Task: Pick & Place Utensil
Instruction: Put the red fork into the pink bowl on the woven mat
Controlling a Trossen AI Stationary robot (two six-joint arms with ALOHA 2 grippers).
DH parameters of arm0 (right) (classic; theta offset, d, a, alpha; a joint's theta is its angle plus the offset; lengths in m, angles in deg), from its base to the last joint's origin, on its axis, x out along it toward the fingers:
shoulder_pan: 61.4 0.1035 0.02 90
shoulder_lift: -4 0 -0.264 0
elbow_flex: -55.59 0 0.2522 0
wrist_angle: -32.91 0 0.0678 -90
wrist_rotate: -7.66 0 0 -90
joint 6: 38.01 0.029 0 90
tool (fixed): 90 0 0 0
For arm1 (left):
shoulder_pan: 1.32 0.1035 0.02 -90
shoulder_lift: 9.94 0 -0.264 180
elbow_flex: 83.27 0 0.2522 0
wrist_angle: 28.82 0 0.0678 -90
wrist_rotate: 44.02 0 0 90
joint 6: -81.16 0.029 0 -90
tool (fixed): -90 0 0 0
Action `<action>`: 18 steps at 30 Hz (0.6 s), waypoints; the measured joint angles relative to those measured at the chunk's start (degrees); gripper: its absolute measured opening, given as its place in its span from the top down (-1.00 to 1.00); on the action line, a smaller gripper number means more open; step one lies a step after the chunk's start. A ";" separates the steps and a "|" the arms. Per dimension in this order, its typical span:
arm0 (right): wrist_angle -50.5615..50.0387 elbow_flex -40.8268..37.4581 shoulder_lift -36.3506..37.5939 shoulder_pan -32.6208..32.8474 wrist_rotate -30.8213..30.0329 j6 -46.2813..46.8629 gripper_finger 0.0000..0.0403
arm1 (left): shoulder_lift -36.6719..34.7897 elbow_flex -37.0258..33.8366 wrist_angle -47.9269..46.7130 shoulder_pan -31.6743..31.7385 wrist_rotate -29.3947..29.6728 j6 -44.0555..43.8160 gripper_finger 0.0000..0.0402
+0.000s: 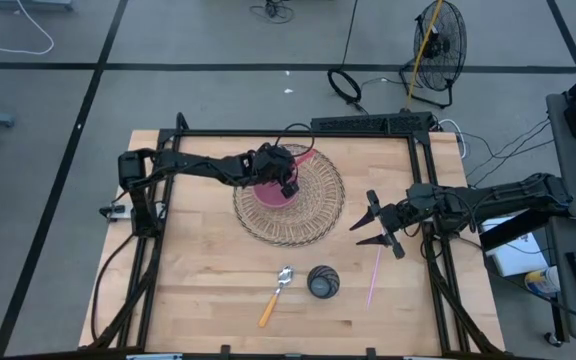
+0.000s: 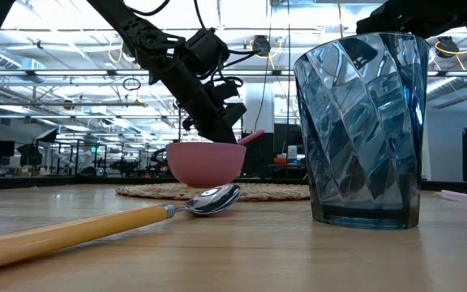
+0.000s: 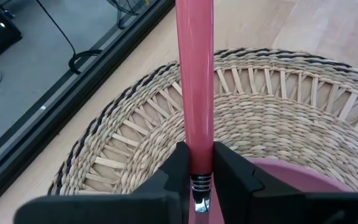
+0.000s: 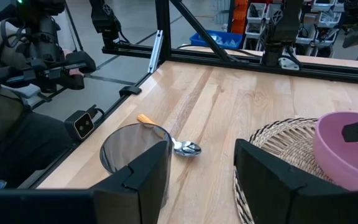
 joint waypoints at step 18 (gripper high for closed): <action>0.00 0.00 0.01 0.02 -0.02 0.30 0.13 | 0.00 0.00 -0.01 0.00 0.00 -0.33 0.55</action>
